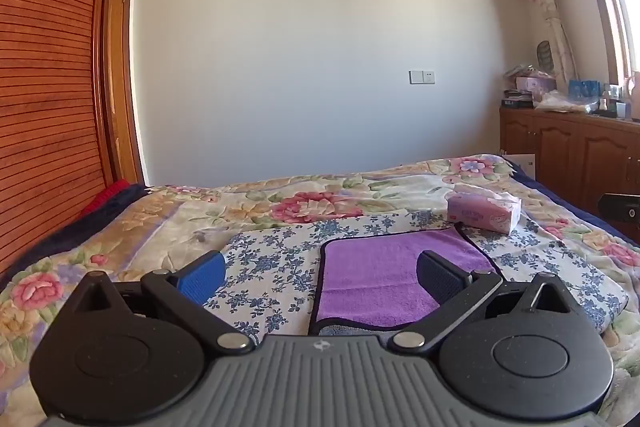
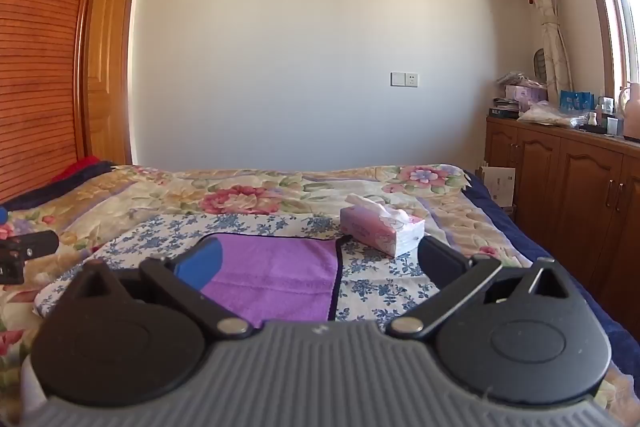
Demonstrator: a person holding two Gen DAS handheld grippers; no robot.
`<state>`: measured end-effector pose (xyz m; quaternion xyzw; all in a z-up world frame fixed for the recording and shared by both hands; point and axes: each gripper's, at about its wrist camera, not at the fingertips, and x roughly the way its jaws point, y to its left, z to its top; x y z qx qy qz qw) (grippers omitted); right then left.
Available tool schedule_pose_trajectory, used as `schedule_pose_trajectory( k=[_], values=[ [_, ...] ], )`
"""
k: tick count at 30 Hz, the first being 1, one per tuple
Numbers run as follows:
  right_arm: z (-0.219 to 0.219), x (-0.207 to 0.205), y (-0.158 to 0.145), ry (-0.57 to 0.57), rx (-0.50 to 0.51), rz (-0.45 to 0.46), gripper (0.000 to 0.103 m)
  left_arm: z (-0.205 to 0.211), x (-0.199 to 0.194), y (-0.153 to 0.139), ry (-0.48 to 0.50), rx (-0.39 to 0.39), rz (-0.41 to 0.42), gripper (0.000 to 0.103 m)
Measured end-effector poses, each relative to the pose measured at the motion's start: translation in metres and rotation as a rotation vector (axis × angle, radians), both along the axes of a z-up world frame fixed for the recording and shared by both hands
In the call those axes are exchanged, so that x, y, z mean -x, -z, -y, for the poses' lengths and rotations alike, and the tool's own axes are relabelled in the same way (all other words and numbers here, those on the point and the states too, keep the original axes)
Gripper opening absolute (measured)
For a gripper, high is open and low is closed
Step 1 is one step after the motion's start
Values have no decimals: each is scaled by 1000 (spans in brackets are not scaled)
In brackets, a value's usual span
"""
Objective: Fold towel
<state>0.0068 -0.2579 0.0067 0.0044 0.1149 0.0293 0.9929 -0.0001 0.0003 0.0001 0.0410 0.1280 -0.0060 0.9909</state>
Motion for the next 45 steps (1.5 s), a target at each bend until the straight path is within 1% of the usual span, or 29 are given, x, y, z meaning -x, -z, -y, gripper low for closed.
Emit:
schedule_pose_trajectory(
  k=[7, 9, 45],
  values=[
    [0, 1, 0, -3, 2, 5, 103, -6, 0, -1, 9, -4, 4, 103],
    [0, 1, 1, -3, 3, 4, 103, 0, 1, 0, -3, -19, 6, 103],
    [-1, 1, 0, 0, 5, 11, 103, 0, 2, -1, -3, -16, 5, 103]
  ],
)
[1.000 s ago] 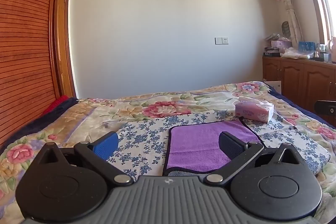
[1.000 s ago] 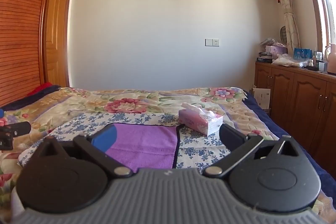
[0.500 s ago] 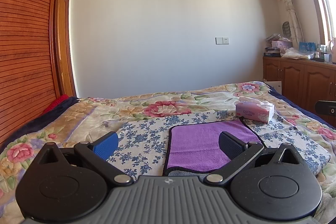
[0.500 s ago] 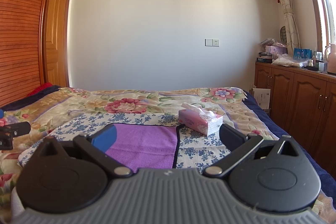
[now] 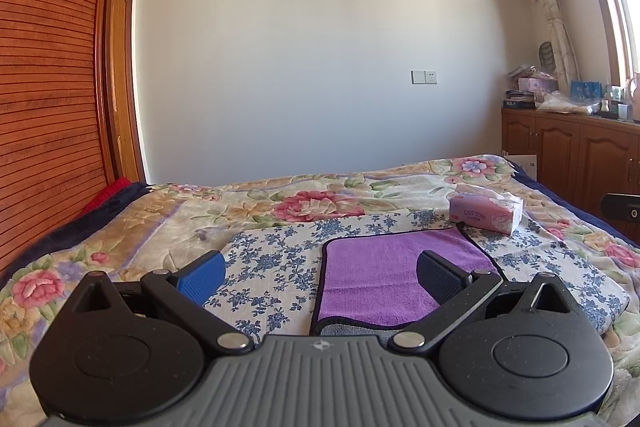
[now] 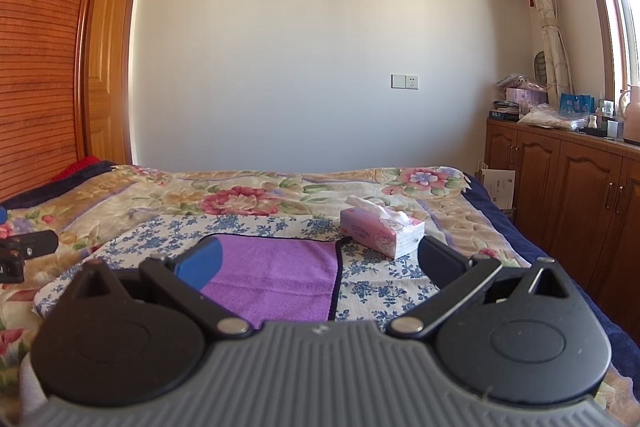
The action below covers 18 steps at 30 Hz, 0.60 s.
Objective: Fold towel
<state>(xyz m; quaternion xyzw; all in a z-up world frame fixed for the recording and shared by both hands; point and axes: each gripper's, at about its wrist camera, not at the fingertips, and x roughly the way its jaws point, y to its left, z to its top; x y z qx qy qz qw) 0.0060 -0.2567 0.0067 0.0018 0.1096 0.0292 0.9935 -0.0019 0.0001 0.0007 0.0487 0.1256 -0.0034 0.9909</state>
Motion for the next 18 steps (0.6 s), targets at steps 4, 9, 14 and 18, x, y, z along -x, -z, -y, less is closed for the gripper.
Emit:
schedule_pose_trajectory(
  k=[4, 9, 14, 18],
  values=[
    [0, 0, 0, 0, 0, 0, 103, -1, -1, 0, 0, 1, 0, 103],
    [-1, 0, 0, 0, 1, 1, 103, -1, -1, 0, 0, 2, -1, 103],
    [-1, 0, -1, 0, 2, 0, 103, -1, -1, 0, 0, 2, -1, 103],
    [-1, 0, -1, -1, 2, 1, 103, -1, -1, 0, -1, 2, -2, 103]
  ],
)
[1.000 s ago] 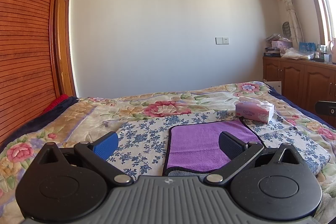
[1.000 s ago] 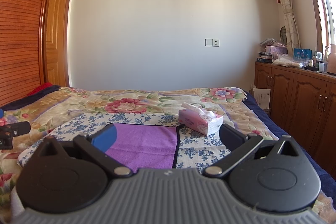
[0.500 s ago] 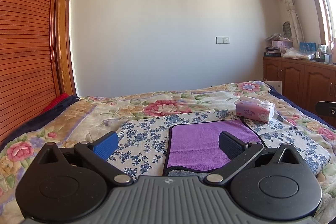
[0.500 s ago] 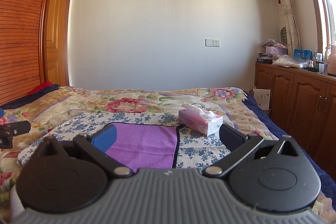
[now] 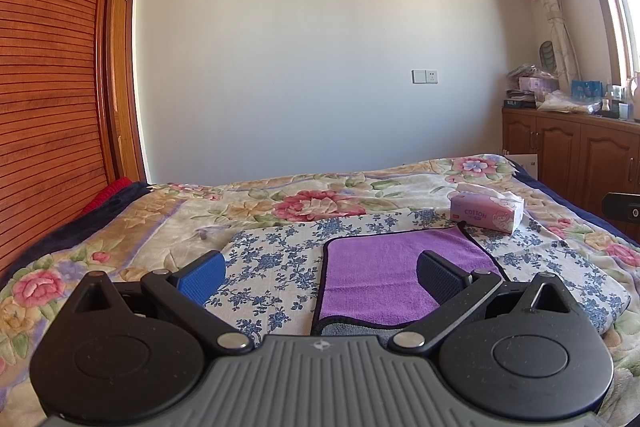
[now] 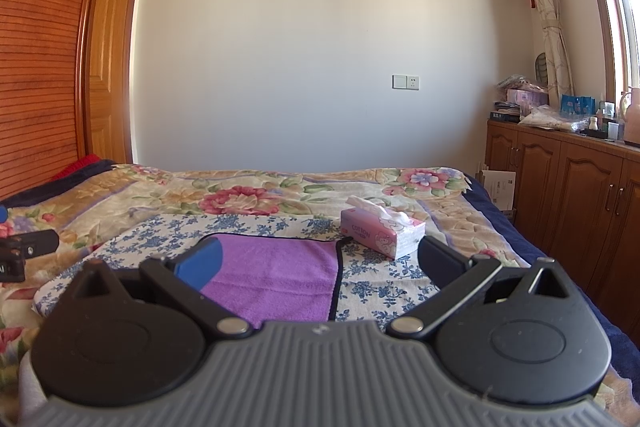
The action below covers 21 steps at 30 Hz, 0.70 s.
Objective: Fold towel
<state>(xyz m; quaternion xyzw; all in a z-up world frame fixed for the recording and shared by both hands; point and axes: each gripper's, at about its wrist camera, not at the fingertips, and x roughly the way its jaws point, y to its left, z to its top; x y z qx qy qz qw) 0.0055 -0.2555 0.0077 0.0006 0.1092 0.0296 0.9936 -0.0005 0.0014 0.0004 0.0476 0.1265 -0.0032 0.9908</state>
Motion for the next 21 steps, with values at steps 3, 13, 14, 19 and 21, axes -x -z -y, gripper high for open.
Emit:
schedule_pose_trajectory(
  k=[3, 13, 14, 19, 21],
  values=[
    [0, 0, 0, 1, 0, 0, 103, 0, 0, 0, 1, 1, 0, 103],
    [0, 0, 0, 0, 2, -2, 103, 0, 0, 0, 1, 1, -1, 103],
    [-1, 0, 0, 0, 1, -1, 103, 0, 0, 0, 1, 1, -1, 103],
    [-1, 0, 0, 0, 4, -3, 103, -1, -1, 1, 0, 1, -4, 103],
    [-4, 1, 3, -1, 6, -6, 103, -3, -3, 6, -2, 2, -9, 103]
  ],
)
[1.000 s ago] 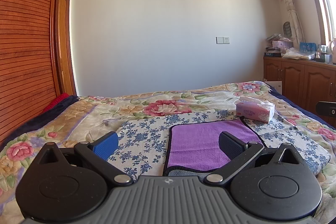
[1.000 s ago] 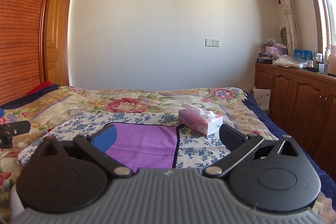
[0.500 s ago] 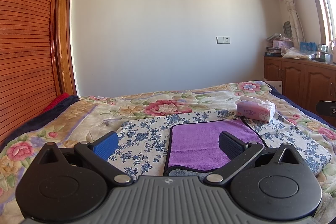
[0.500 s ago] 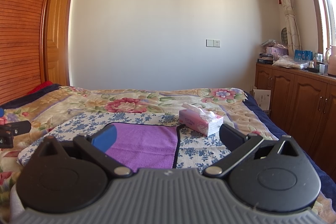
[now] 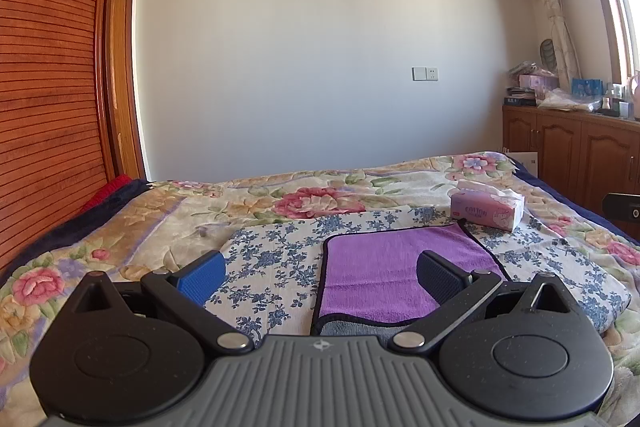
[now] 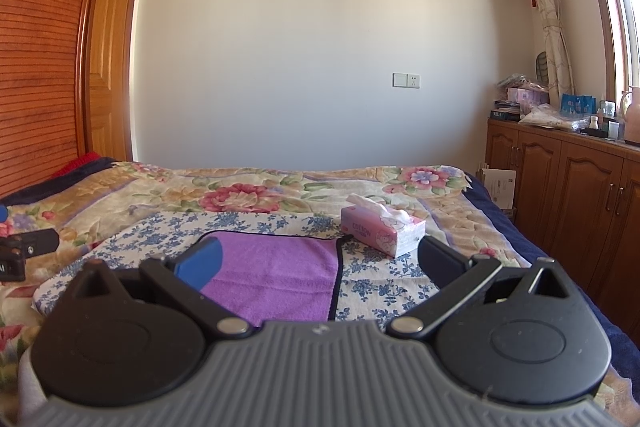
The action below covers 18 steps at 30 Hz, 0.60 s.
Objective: Fold towel
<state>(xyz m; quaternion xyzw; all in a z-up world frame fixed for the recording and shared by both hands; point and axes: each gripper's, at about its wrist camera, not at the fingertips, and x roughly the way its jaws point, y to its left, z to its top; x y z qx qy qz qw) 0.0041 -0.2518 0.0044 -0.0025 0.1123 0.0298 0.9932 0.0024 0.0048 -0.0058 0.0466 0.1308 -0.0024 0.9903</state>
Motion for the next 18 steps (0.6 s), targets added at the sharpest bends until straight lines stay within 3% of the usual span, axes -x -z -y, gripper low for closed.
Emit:
schedule_pose_trajectory(
  k=[18],
  values=[
    [-5, -19, 3, -26, 30, -51, 103, -4, -25, 6, 0, 23, -101, 103]
  ],
)
